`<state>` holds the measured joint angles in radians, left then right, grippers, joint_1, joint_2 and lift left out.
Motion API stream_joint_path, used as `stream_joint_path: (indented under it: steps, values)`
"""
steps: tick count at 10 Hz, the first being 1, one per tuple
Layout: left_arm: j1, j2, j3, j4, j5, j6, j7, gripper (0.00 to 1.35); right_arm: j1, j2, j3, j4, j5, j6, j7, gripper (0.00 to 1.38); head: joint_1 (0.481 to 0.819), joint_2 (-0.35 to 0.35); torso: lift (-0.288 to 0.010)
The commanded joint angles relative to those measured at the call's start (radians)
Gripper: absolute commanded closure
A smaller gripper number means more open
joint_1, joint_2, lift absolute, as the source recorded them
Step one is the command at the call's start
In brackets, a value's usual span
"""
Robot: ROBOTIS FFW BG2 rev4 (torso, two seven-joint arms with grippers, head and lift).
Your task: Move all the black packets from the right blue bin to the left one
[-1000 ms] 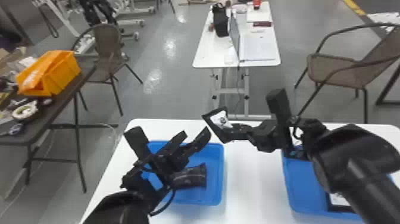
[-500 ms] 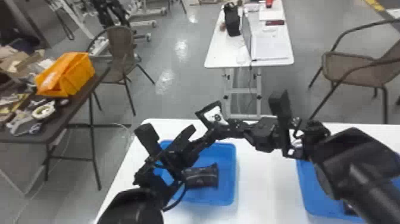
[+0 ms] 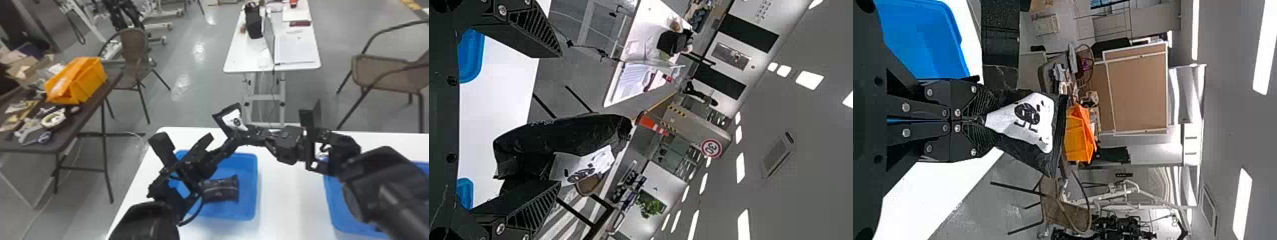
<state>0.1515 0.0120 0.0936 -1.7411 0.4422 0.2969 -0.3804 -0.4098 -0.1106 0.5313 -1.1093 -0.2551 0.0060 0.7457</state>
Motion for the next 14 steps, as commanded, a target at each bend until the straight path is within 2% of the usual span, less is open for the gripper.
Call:
stream_joint_path:
  steps: [1,4,7,8,9,10,14]
  values:
    - [-0.001,-0.007,0.009,0.000,0.000,-0.025,0.002,0.12,0.005,-0.003,0.006,-0.004,-0.007,0.008,0.001,1.15,0.695,0.255,0.000]
    - [-0.021,-0.003,0.020,-0.005,0.007,-0.039,0.002,0.12,0.005,-0.004,0.010,-0.003,-0.007,0.022,0.001,1.15,0.695,0.268,0.000]
    - [-0.029,0.000,-0.002,-0.005,0.016,0.010,0.002,0.13,-0.007,0.002,0.035,0.003,-0.012,0.026,0.000,1.15,0.695,0.273,0.000]
    - [-0.036,0.000,-0.011,-0.009,0.006,0.047,0.006,0.45,-0.007,0.002,0.035,0.003,-0.012,0.026,0.000,1.15,0.695,0.269,0.000]
    - [-0.032,0.002,-0.014,-0.048,0.006,0.122,0.074,1.29,-0.007,0.002,0.035,0.006,-0.012,0.029,-0.002,1.15,0.695,0.263,0.000]
    - [-0.017,0.005,-0.029,-0.071,-0.020,0.082,0.117,1.24,-0.007,0.002,0.035,0.006,-0.010,0.029,-0.003,1.15,0.695,0.262,0.000]
    - [-0.004,0.008,-0.038,-0.069,-0.008,0.021,0.138,1.23,-0.007,0.003,0.035,0.011,-0.007,0.029,-0.005,1.15,0.695,0.265,0.000]
